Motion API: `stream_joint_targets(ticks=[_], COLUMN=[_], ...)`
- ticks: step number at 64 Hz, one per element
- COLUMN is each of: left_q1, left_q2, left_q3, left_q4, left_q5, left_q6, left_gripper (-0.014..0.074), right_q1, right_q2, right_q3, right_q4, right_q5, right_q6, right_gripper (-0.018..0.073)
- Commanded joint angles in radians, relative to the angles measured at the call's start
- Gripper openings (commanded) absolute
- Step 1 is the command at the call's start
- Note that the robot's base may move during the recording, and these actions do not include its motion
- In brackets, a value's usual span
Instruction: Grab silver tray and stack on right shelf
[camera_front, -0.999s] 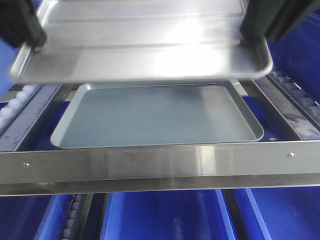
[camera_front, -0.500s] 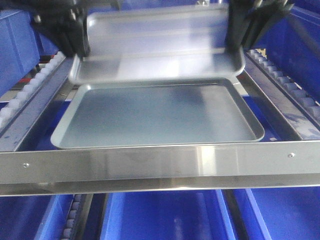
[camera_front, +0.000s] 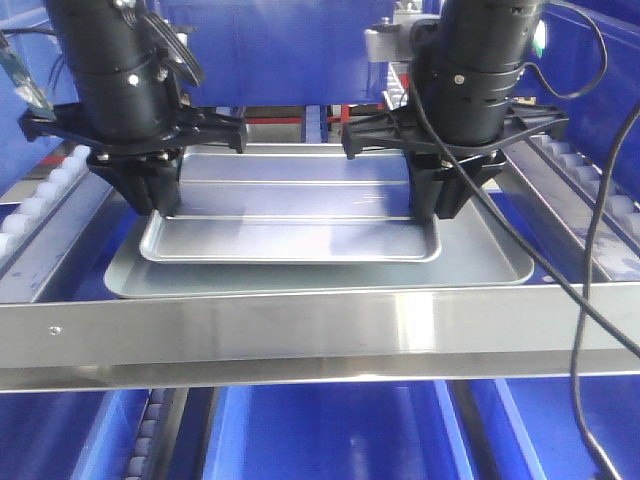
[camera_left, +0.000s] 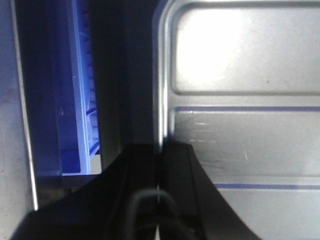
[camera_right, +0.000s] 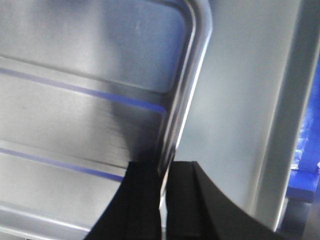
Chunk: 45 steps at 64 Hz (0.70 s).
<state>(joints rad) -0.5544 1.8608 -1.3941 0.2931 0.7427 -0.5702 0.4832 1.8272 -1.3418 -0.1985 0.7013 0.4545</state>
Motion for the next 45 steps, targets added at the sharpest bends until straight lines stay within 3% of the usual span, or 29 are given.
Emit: stream_joint_targets(ticks=[1, 5, 10, 19, 25, 31, 45], left_q1=[0.000, 0.002, 0.002, 0.002, 0.002, 0.002, -0.001], left_q2=[-0.045, -0.045, -0.045, -0.045, -0.045, -0.050, -0.053], left_q3=[-0.035, -0.036, -0.036, -0.036, -0.036, -0.039, -0.109], left_q4=[0.026, 0.009, 0.005, -0.004, -0.004, -0.004, -0.004], left_q5=[-0.046, -0.060, -0.074, -0.079, -0.077, -0.067, 0.059], left_q6=[0.022, 0.022, 0.022, 0.022, 0.022, 0.022, 0.027], left_gripper=[-0.0089, -0.0080, 0.0010, 0.0328, 0.0468, 0.0497, 0.0496], right_q1=[-0.012, -0.015, -0.022, -0.023, -0.023, -0.023, -0.023], right_q2=[-0.057, -0.057, -0.057, -0.057, -0.057, -0.057, -0.080], right_q3=[-0.046, -0.058, -0.080, -0.115, -0.123, -0.123, -0.123], right_q4=[-0.031, -0.031, -0.031, -0.031, -0.032, -0.032, -0.032], right_q5=[-0.047, -0.038, -0.019, 0.009, 0.019, 0.027, 0.079], right_q6=[-0.036, -0.036, -0.036, -0.036, -0.036, -0.036, -0.036], right_gripper=[0.0074, 0.0118, 0.0206, 0.0390, 0.0486, 0.0531, 0.0498])
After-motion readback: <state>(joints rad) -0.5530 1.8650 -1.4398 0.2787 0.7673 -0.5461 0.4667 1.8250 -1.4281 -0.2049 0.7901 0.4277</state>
